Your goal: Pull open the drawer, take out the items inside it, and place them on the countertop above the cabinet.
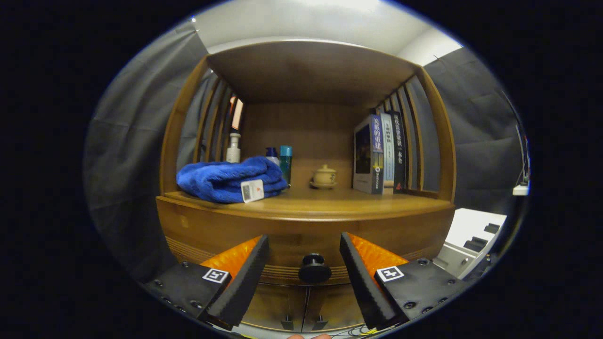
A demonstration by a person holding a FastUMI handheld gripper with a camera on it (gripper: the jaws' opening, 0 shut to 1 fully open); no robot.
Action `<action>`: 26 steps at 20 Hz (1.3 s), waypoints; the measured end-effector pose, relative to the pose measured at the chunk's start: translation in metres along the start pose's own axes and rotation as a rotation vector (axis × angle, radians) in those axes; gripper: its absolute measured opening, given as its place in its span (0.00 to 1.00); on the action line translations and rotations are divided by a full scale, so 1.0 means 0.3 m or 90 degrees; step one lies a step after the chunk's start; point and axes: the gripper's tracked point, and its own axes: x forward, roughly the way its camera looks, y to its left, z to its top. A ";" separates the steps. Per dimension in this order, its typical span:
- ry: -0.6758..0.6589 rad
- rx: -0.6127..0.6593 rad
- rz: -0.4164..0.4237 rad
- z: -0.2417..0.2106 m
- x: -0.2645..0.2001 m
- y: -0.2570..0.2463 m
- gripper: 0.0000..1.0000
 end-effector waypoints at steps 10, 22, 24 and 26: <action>0.037 0.011 0.004 -0.112 0.080 0.033 0.95; 0.048 0.038 0.006 -0.128 0.090 -0.025 0.64; 0.049 0.023 0.007 -0.123 0.094 -0.025 0.53; 0.046 0.004 0.007 -0.120 0.100 -0.026 0.47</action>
